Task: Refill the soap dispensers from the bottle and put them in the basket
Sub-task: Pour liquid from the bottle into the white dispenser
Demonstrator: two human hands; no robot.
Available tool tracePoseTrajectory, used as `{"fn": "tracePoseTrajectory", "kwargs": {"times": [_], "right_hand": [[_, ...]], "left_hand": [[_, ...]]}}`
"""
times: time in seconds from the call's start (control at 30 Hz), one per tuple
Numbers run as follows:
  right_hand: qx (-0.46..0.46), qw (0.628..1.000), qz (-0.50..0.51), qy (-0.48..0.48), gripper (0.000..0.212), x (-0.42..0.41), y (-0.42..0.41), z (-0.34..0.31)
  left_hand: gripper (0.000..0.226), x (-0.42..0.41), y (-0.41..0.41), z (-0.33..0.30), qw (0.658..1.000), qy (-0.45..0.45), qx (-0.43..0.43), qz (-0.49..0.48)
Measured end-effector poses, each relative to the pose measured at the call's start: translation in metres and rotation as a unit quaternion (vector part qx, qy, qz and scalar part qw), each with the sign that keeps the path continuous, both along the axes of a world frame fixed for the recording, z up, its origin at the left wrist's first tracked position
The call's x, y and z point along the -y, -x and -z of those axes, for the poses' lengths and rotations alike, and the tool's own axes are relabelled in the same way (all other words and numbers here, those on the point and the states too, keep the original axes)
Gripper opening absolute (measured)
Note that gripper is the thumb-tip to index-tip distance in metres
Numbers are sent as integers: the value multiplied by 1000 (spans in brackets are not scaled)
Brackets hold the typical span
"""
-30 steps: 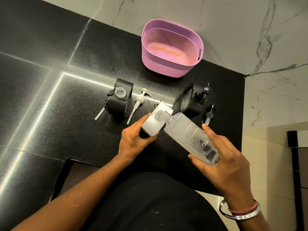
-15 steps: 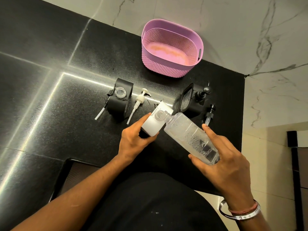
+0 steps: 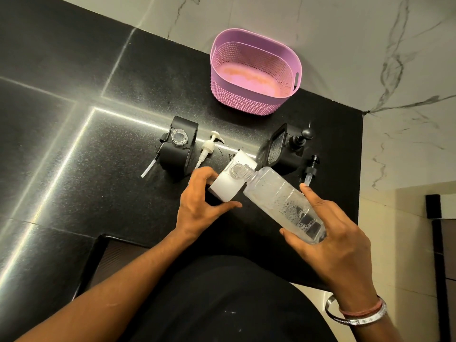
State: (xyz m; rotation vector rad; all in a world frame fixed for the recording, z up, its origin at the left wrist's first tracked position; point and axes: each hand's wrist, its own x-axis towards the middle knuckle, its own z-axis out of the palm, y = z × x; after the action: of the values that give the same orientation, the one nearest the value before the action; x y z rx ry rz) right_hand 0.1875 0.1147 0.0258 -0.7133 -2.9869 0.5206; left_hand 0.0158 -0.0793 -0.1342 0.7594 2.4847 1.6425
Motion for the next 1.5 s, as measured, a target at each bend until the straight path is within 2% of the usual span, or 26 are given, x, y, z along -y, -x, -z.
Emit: {"fn": "tracePoseTrajectory", "kwargs": {"times": [0.3,0.5,0.83,1.1,1.5], "right_hand": [[-2,1000,-8,-1,96,-2,2,-1],[6,1000,-12,-2,97,-7,1,-1],[-1,1000,-14,2,95,-12,-1,0],[0,1000,-19,6,94,-12,1,-3],[1,1000,-20,2,95,-11,1,-4]], "left_hand": [[62,3,-1,4,1000,-5,-28,3],[66,3,0,7,999,-1,-40,20],[64,3,-3,5,999,-27,-10,17],[71,3,-2,1,998,-25,58,7],[75,3,0,-1,998,-21,65,17]]}}
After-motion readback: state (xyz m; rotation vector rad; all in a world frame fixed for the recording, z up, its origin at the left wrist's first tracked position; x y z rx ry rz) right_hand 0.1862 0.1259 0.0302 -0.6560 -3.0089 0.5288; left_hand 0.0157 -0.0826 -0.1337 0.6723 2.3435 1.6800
